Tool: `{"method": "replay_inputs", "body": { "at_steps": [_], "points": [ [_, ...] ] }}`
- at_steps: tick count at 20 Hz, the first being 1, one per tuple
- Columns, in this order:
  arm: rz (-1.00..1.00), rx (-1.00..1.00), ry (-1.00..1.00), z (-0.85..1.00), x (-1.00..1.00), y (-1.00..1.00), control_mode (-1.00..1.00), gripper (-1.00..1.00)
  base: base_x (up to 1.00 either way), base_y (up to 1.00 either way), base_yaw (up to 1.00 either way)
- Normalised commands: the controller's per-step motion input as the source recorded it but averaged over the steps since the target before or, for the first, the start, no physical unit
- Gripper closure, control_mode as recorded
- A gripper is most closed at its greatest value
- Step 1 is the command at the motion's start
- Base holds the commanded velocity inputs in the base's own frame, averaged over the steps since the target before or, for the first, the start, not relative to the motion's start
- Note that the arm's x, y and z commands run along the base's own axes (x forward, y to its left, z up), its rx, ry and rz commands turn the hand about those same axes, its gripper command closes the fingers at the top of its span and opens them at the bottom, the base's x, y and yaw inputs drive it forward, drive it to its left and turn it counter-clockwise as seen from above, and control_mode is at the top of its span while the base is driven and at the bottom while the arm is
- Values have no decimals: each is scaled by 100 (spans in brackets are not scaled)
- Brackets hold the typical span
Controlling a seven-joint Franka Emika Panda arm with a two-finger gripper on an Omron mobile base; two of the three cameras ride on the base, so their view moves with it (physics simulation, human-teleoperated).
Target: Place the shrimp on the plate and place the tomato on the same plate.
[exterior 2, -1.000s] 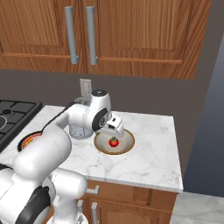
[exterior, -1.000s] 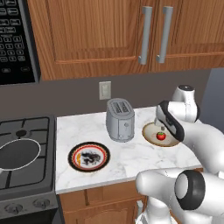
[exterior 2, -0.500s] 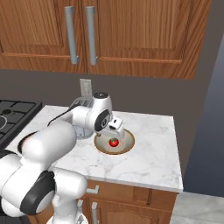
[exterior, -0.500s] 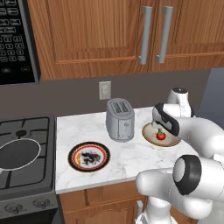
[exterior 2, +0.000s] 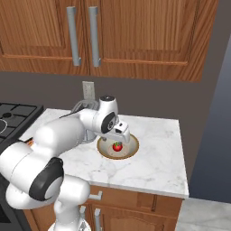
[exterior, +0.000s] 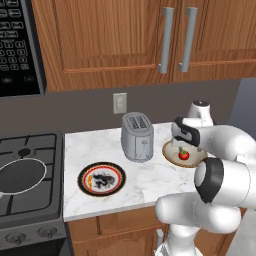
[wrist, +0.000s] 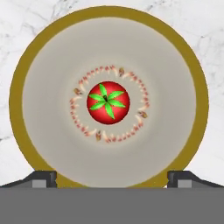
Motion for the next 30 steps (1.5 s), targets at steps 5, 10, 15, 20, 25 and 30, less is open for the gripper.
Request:
{"method": "replay_inputs", "body": {
  "at_steps": [5, 10, 15, 20, 25, 30],
  "points": [
    [0, 0, 4, -21, 17, 0, -100, -100, 0, 0, 0],
    [0, 0, 3, -22, 19, -2, -100, -100, 0, 0, 0],
    [0, 0, 2, -20, 10, -2, -100, -100, 0, 0, 0],
    [0, 0, 0, -19, 16, -6, -100, -100, 0, 0, 0],
    [0, 0, 0, -18, 21, -6, -100, -100, 0, 0, 0],
    [0, 0, 0, -14, 22, -5, -100, -100, 0, 0, 0]
  ]
}}
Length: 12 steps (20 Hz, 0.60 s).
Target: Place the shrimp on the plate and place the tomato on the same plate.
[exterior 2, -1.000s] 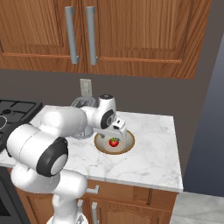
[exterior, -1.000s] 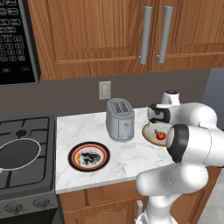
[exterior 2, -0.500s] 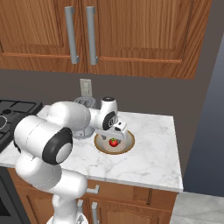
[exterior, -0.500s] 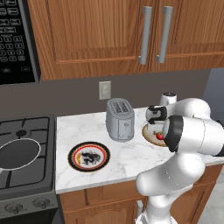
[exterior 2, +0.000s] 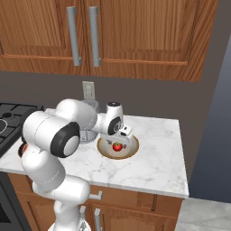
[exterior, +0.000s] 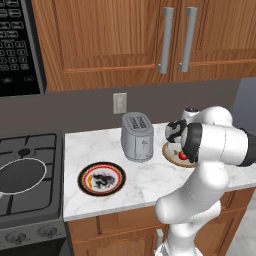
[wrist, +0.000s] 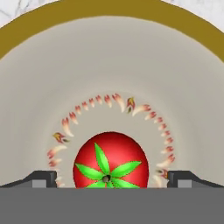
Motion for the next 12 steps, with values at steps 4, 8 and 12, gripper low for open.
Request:
{"method": "replay_inputs", "body": {
  "at_steps": [4, 8, 12],
  "points": [
    [0, 0, 0, -11, 15, -2, -100, -100, 0, 0, 0],
    [0, 0, 0, -11, 2, 0, -100, -100, 0, 0, 0],
    [0, 0, 0, -11, 0, 0, -100, -100, 0, 0, 0]
  ]
}}
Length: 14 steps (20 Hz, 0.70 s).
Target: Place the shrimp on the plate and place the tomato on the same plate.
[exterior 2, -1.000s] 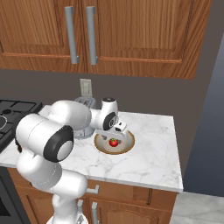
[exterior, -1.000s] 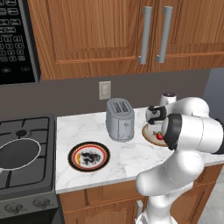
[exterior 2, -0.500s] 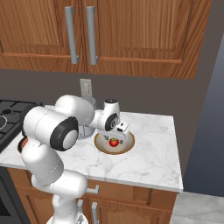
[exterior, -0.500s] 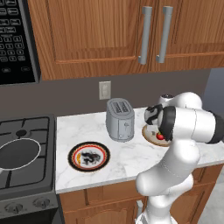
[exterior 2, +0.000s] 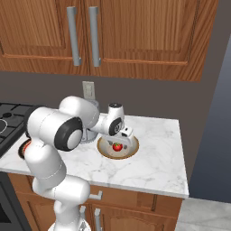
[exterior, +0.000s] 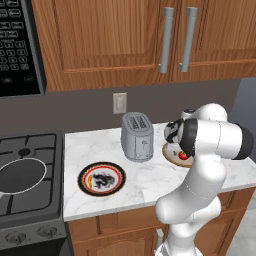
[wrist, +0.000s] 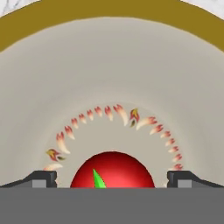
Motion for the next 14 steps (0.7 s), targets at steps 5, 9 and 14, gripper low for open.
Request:
{"method": "replay_inputs", "body": {
  "at_steps": [5, 9, 14],
  "points": [
    [0, 0, 0, -9, 0, 0, -100, -100, 0, 0, 0],
    [0, 0, 0, -12, 0, 0, -100, 100, 0, 0, 0],
    [0, 0, 0, -3, 0, 0, -100, 100, 0, 0, 0]
  ]
}}
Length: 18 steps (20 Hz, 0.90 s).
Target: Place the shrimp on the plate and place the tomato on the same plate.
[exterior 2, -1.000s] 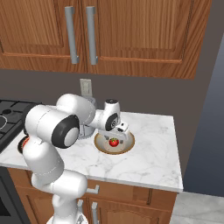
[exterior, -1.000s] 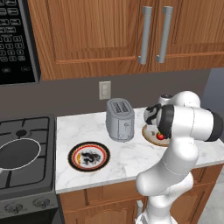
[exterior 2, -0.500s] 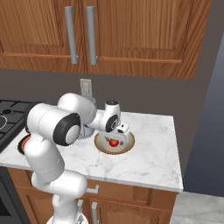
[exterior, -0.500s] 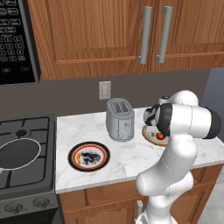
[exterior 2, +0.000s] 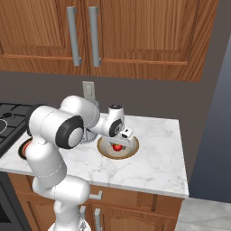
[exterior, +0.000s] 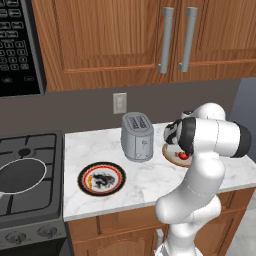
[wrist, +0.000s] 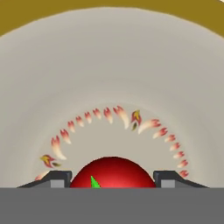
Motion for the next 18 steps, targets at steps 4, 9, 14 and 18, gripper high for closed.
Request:
{"method": "replay_inputs", "body": {
  "at_steps": [4, 9, 14, 18],
  "points": [
    [0, 0, 0, 4, -1, 0, -100, 100, 0, 0, 0],
    [0, 0, -1, 33, -15, 0, -100, 100, 0, 0, 0],
    [0, -2, -3, 41, -23, 9, -100, 100, 0, 0, 0],
    [0, -1, -3, 52, -56, 1, -100, 100, 0, 0, 0]
  ]
}}
